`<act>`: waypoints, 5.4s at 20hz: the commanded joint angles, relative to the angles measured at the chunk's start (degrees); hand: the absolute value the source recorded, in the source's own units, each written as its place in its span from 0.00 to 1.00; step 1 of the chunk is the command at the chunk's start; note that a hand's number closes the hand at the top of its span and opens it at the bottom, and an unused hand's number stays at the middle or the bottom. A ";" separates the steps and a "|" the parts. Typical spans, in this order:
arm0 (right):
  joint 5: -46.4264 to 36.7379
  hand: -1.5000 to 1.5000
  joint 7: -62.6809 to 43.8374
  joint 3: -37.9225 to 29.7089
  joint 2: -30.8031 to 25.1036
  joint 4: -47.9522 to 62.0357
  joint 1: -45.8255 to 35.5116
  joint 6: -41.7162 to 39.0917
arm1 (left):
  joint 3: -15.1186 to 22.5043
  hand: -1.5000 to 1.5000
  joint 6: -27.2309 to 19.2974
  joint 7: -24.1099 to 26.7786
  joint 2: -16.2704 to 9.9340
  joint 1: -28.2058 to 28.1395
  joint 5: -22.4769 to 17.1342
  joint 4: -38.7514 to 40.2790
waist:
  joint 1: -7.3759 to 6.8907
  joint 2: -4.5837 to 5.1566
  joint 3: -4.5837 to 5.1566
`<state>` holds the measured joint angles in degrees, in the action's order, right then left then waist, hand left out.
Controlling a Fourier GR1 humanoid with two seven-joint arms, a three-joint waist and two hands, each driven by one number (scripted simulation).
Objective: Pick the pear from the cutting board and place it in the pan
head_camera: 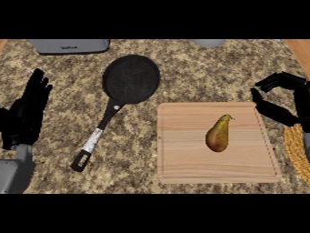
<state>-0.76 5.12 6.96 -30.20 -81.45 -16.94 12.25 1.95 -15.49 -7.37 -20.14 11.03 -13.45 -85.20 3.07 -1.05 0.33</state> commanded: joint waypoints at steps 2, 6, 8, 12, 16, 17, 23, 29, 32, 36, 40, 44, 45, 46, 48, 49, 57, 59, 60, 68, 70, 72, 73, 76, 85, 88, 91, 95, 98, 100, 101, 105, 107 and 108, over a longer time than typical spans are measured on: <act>-8.59 0.00 -5.23 0.20 -7.18 -11.42 14.11 6.24 | -0.26 0.50 1.35 -2.39 0.20 -2.25 -2.22 -2.27 | 1.03 -0.18 -0.15; -13.54 0.00 -12.02 0.99 -14.72 -23.21 19.88 2.77 | 1.41 0.50 0.85 -1.99 2.40 -1.51 -1.23 -1.43 | -0.12 0.40 -0.15; -14.50 0.00 -15.01 -0.58 -18.53 -27.45 20.78 -0.01 | -0.09 0.50 3.68 -1.51 0.62 -2.28 -2.83 -2.34 | -1.20 0.55 -0.18; -13.41 0.00 -27.82 -1.05 -21.81 -32.18 13.04 -8.57 | 1.20 0.50 4.97 1.12 2.49 -1.38 -1.85 -0.16 | -2.86 1.07 -0.17; -16.73 0.00 -37.02 4.58 -23.93 -27.83 4.48 -16.61 | 2.42 0.50 3.46 -3.68 2.39 -0.08 -1.32 -4.52 | -5.12 1.30 -0.18; -19.15 0.00 -37.48 7.13 -24.07 -28.21 5.66 -17.72 | 1.73 0.50 4.95 -2.34 2.27 0.90 -1.81 -1.05 | -4.29 1.37 -0.17; -17.73 0.00 -46.95 14.20 -19.07 -22.38 -6.49 -30.64 | 1.56 0.50 4.84 -2.56 2.43 -1.00 -1.14 -3.68 | -5.16 1.31 -0.22; -12.57 0.00 -58.47 21.36 -14.21 -22.13 -7.06 -42.70 | 1.87 0.50 3.18 -3.16 3.55 0.03 0.37 -3.01 | -3.96 1.15 -0.21; -13.00 0.00 -61.06 21.32 -9.95 -20.17 -9.95 -46.00 | 0.87 0.50 4.37 -3.20 3.65 -1.95 -0.36 -4.67 | -3.76 1.08 -0.28; -14.78 0.00 -65.72 24.86 -6.34 -20.17 -13.28 -48.85 | 1.11 0.50 4.74 -4.48 3.76 -2.11 0.02 -5.38 | -3.81 1.04 -0.27; -18.71 0.00 -66.83 27.91 -9.10 -20.91 -13.21 -51.14 | 0.76 0.50 3.68 -5.37 3.97 -0.05 0.76 -5.00 | -3.30 0.98 -0.25; -20.63 0.00 -69.97 28.24 -4.86 -19.80 -15.34 -51.34 | -0.75 0.50 4.61 -4.88 3.76 1.05 0.50 -3.07 | -3.17 1.06 -0.25; -20.10 0.00 -69.95 27.58 -3.73 -18.65 -16.36 -52.15 | -0.08 0.50 5.47 -0.08 5.19 -3.17 1.17 -1.74 | -3.41 1.07 -0.24; -22.40 0.00 -70.28 28.96 -0.60 -16.68 -16.85 -50.40 | 0.71 0.50 5.96 -2.29 4.58 -1.81 1.55 -2.57 | -3.51 1.08 -0.27; -25.35 0.00 -64.90 27.91 -0.36 -12.96 -16.98 -49.98 | -2.01 0.50 7.47 -2.65 3.11 -0.18 0.24 -1.64 | -3.49 1.13 -0.30; -26.06 0.00 -65.72 27.78 2.44 -13.34 -16.18 -50.02 | -0.45 0.50 5.44 -3.88 4.78 -1.63 1.79 -4.72 | -3.47 1.04 -0.31; -30.44 0.00 -68.96 28.29 7.52 -6.22 -16.70 -50.63 | -1.41 0.50 6.47 -5.78 4.87 -0.46 0.65 -5.61 | -3.51 1.01 -0.31; -31.24 0.00 -67.77 26.71 7.54 -4.74 -17.79 -52.55 | -1.76 0.50 7.00 -3.29 5.32 -1.08 1.44 -2.97 | -3.35 1.03 -0.30; -31.83 0.00 -67.35 26.37 6.39 -5.79 -15.54 -51.78 | -1.99 0.50 5.61 -5.80 4.99 0.26 1.76 -5.17 | -3.16 0.96 -0.32; -36.52 0.00 -60.71 21.17 7.91 -2.16 -14.01 -55.25 | -3.62 0.50 8.43 -3.53 6.09 -0.36 1.79 -3.10 | -3.03 1.03 -0.31; -39.81 0.00 -59.75 22.77 12.00 3.06 -14.63 -52.18 | -1.62 0.50 7.27 -2.44 7.95 -3.00 3.93 -3.62 | -3.41 1.08 -0.32; -43.07 0.00 -52.17 21.66 9.82 6.80 -13.29 -48.55 | -4.38 0.50 8.72 -6.72 5.25 -0.44 2.27 -5.46 | -3.39 1.07 -0.34; -44.80 0.00 -51.65 22.47 10.07 6.44 -11.25 -45.61 | -3.93 0.50 10.36 -4.64 5.48 -5.10 1.80 -6.92 | -3.48 1.05 -0.34; -47.70 0.00 -49.20 20.81 11.51 7.83 -11.35 -45.68 | -4.76 0.50 8.77 -6.02 6.59 -0.47 3.26 -5.47 | -3.25 1.08 -0.33; -52.33 0.00 -42.25 16.87 15.33 18.70 -12.38 -41.97 | -5.89 0.50 9.96 -4.65 7.64 0.98 4.77 -1.33 | -3.37 1.15 -0.34; -52.29 1.00 -39.44 17.26 13.04 10.77 -8.93 -45.25 | -5.66 0.50 11.47 -2.45 8.66 -3.68 4.03 -5.06 | -3.23 1.03 -0.32; -55.00 1.00 -36.44 18.35 15.24 14.50 -9.09 -39.98 | -5.41 0.50 9.46 -5.99 8.49 -2.15 5.65 -6.87 | -3.33 1.05 -0.34; -56.63 1.00 -33.88 17.05 16.59 19.78 -11.40 -36.46 | -8.02 0.50 12.23 -8.36 5.88 -0.60 3.08 -6.16 | -3.45 1.12 -0.35; -57.39 1.00 -32.41 16.13 17.14 20.41 -11.38 -35.54 | -6.72 0.50 11.14 -5.61 7.77 -0.55 5.37 -4.06 | -3.32 1.12 -0.34; -57.27 1.00 -29.22 14.18 16.27 24.28 -12.57 -33.30 | -4.60 0.50 9.64 -4.81 9.53 -2.17 7.53 -5.70 | -3.54 1.18 -0.35; -57.80 1.00 -27.71 14.23 14.49 21.90 -10.64 -31.75 | -5.89 0.50 10.90 -5.99 8.80 -4.25 5.39 -7.97 | -3.52 1.09 -0.35; -60.05 1.00 -43.80 14.86 25.09 13.26 -14.97 -33.83 | -5.69 0.50 11.52 -6.69 8.63 -3.89 5.08 -7.79 | -3.73 0.86 -0.30; -57.05 1.00 -53.35 14.67 29.64 16.15 -20.19 -31.25 | -3.91 0.50 10.76 -8.76 9.34 1.31 5.68 -8.16 | -7.17 1.59 -0.42; -56.75 1.00 -55.37 14.46 29.76 16.30 -21.10 -28.89 | -3.39 0.50 12.15 -7.11 9.66 -0.05 5.24 -7.21 | -9.10 2.15 -0.34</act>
<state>-58.30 -39.04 21.77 -6.90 -65.94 -32.99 -21.31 -2.72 -4.33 -14.33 -10.96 9.63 -7.96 -92.78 -2.33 0.03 0.31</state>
